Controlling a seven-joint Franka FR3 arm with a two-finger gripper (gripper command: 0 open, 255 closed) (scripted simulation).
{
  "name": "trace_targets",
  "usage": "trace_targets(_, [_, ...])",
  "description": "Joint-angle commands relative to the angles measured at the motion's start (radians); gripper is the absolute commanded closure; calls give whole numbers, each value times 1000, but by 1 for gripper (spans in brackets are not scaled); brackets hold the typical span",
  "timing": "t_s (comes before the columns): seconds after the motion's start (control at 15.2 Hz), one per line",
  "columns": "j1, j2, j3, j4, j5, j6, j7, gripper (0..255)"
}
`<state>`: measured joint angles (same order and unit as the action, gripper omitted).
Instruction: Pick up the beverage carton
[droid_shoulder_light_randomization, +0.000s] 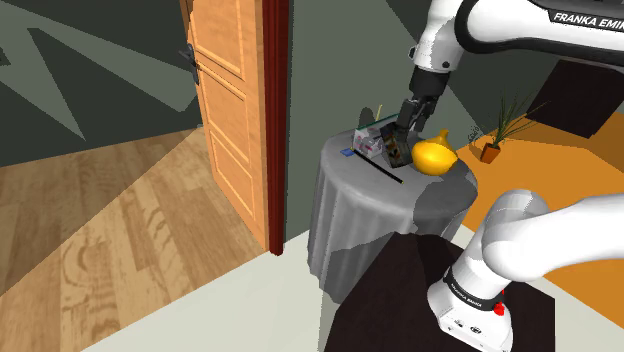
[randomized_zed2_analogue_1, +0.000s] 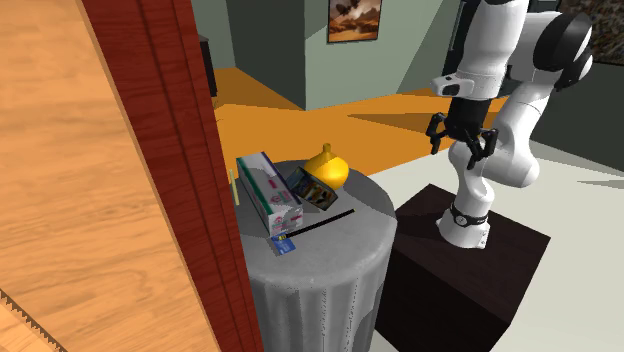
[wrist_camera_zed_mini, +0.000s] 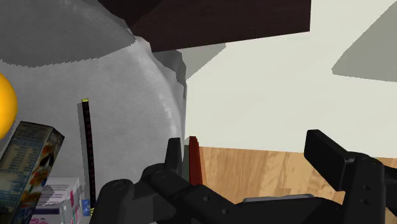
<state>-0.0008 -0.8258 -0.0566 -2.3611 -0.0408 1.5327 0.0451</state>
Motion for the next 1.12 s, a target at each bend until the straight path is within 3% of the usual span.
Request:
trace_targets(0.0, [0, 0, 0, 0, 0, 0, 0, 0])
trace_targets(0.59, [-70, 160, -144, 0, -98, 226, -85, 0])
trace_targets(1.06, [-107, 329, -259, 60, -129, 390, -152, 0])
